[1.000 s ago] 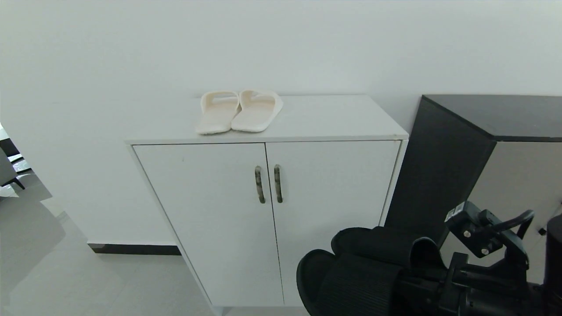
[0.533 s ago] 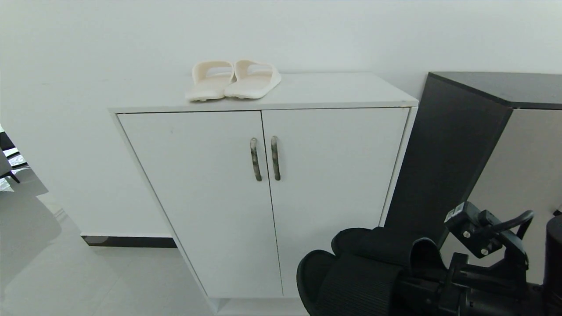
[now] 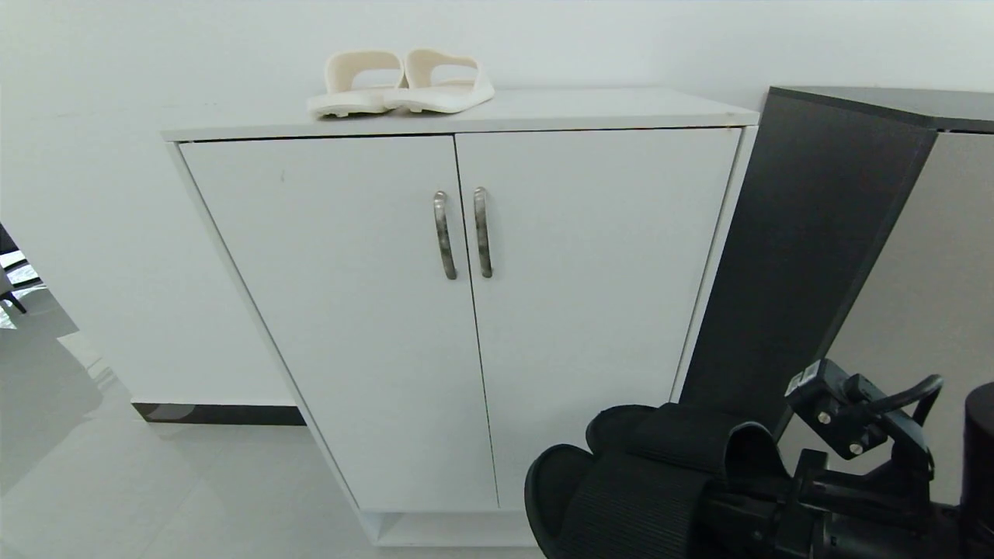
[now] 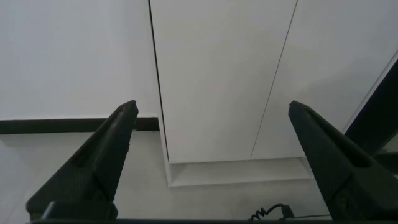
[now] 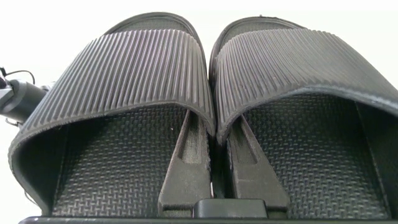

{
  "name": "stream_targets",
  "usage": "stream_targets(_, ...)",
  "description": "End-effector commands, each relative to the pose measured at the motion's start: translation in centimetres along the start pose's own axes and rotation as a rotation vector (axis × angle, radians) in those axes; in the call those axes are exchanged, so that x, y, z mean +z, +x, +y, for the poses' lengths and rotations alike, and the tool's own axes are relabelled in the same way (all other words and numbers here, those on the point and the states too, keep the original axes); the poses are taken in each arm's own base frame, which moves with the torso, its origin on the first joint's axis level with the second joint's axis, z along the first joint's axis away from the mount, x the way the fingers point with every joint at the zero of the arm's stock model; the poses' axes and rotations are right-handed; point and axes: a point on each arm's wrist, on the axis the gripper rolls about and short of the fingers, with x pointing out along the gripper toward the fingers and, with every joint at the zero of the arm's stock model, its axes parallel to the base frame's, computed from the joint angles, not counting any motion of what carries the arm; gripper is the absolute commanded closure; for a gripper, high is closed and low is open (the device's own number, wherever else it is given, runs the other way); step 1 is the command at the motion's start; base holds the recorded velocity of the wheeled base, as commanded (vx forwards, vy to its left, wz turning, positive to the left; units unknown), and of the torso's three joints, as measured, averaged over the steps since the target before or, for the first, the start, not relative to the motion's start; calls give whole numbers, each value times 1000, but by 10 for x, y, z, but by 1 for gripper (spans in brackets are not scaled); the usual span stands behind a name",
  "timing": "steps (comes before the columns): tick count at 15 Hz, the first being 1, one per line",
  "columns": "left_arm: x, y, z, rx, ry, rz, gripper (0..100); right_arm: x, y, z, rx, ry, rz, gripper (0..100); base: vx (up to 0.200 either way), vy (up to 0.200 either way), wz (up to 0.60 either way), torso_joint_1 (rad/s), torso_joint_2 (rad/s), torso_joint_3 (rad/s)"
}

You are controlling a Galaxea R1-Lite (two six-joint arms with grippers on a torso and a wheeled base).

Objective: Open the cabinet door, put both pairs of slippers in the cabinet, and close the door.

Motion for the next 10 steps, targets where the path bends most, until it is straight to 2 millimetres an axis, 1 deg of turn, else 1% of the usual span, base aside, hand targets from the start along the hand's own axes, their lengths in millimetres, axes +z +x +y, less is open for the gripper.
stream_targets(1,0,0,0,0,0,1,0,0,1,0,0,0,3,100,0,0,0,-17,61,36)
stream_targets(6,1,0,0,-1,3,-5,0,0,0,1,38,-2,-7,100,0,0,0,0,0,0)
stream_targets(7,6,-2,0,-2,-8,-28,0,0,0,1,37,-1,-7,100,0,0,0,0,0,0)
stream_targets(8,35,-10,-1,-20,-83,-109,0,-1,0,0,36,-1,-6,100,0,0,0,0,0,0)
stream_targets(9,58,-13,-2,-84,-129,-94,0,-1,0,0,36,-1,-4,100,0,0,0,0,0,0)
stream_targets(10,68,-10,-2,-140,-132,-54,0,-1,0,1,37,-3,-3,100,0,0,0,0,0,0)
